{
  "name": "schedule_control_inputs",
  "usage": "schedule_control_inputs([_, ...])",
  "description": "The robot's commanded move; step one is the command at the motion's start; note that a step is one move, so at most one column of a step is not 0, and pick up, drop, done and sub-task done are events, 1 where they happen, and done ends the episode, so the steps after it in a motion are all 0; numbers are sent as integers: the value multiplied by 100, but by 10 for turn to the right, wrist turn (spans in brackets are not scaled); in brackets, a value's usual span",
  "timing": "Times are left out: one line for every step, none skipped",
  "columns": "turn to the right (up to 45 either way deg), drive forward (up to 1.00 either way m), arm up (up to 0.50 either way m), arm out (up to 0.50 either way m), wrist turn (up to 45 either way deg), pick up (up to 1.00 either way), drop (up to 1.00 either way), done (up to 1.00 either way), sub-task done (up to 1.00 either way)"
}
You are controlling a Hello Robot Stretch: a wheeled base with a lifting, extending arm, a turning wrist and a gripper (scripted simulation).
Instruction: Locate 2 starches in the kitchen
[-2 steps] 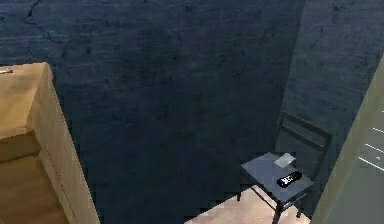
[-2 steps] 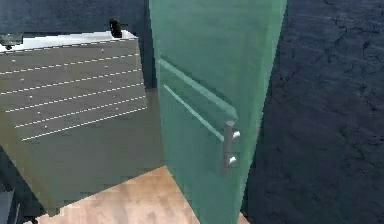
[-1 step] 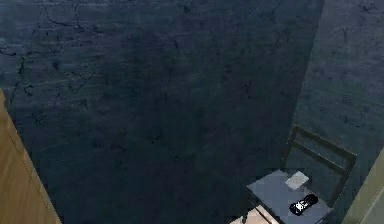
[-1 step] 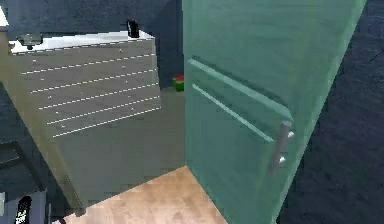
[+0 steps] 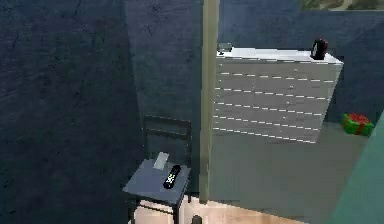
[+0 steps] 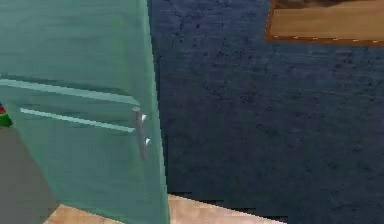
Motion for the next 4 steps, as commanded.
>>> schedule_control_inputs([270, 0, 0, 0, 0, 0, 0, 0, 0])
schedule_control_inputs([0, 100, 0, 0, 0, 0, 0, 0, 0])
schedule_control_inputs([60, 0, 0, 0, 0, 0, 0, 0, 0])
schedule_control_inputs([0, 45, 0, 0, 0, 0, 0, 0, 0])
